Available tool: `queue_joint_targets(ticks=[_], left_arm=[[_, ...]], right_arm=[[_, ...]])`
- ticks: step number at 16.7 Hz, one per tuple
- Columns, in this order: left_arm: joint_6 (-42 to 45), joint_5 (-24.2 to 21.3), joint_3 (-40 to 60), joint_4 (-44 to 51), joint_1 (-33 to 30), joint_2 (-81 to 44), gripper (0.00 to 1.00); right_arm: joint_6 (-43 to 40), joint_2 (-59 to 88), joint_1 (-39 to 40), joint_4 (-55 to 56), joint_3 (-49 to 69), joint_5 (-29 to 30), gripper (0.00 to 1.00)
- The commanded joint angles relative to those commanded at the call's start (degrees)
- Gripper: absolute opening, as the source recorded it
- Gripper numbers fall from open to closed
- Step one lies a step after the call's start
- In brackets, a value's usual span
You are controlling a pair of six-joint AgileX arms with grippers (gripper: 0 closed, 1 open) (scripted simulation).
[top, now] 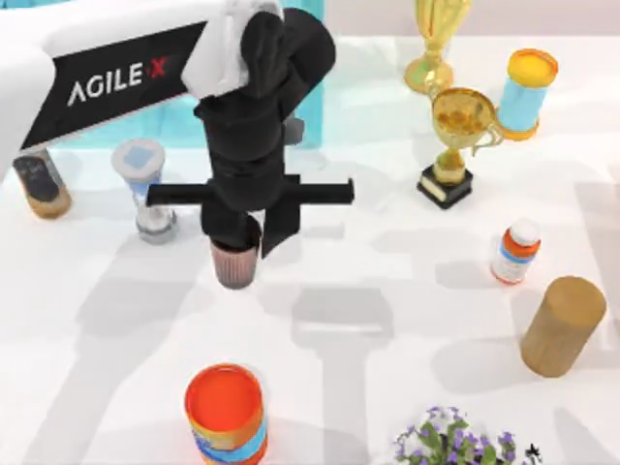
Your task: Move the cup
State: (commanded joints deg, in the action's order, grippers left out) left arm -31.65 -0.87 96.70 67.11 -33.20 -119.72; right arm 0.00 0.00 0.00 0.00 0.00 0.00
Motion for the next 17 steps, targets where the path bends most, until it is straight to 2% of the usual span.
queue_joint_targets(ticks=[4, 7, 9, 14, 17], left_arm=[[16.0, -1.4, -10.7, 1.8, 16.2, 10.9, 0.00], [24.0, -2.7, -17.3, 3.1, 24.1, 17.0, 0.00], [26.3, -3.2, -19.5, 3.6, 26.4, 19.1, 0.00], [26.5, -3.0, -19.7, 3.4, 26.5, 19.0, 0.00], [26.6, -3.0, -22.9, -0.6, 26.8, 18.2, 0.00]], right_arm=[[0.0, 0.0, 0.0, 0.0, 0.0, 0.0, 1.00], [0.0, 0.0, 0.0, 0.0, 0.0, 0.0, 1.00], [0.0, 0.0, 0.0, 0.0, 0.0, 0.0, 1.00], [0.0, 0.0, 0.0, 0.0, 0.0, 0.0, 1.00], [0.0, 0.0, 0.0, 0.0, 0.0, 0.0, 1.00]])
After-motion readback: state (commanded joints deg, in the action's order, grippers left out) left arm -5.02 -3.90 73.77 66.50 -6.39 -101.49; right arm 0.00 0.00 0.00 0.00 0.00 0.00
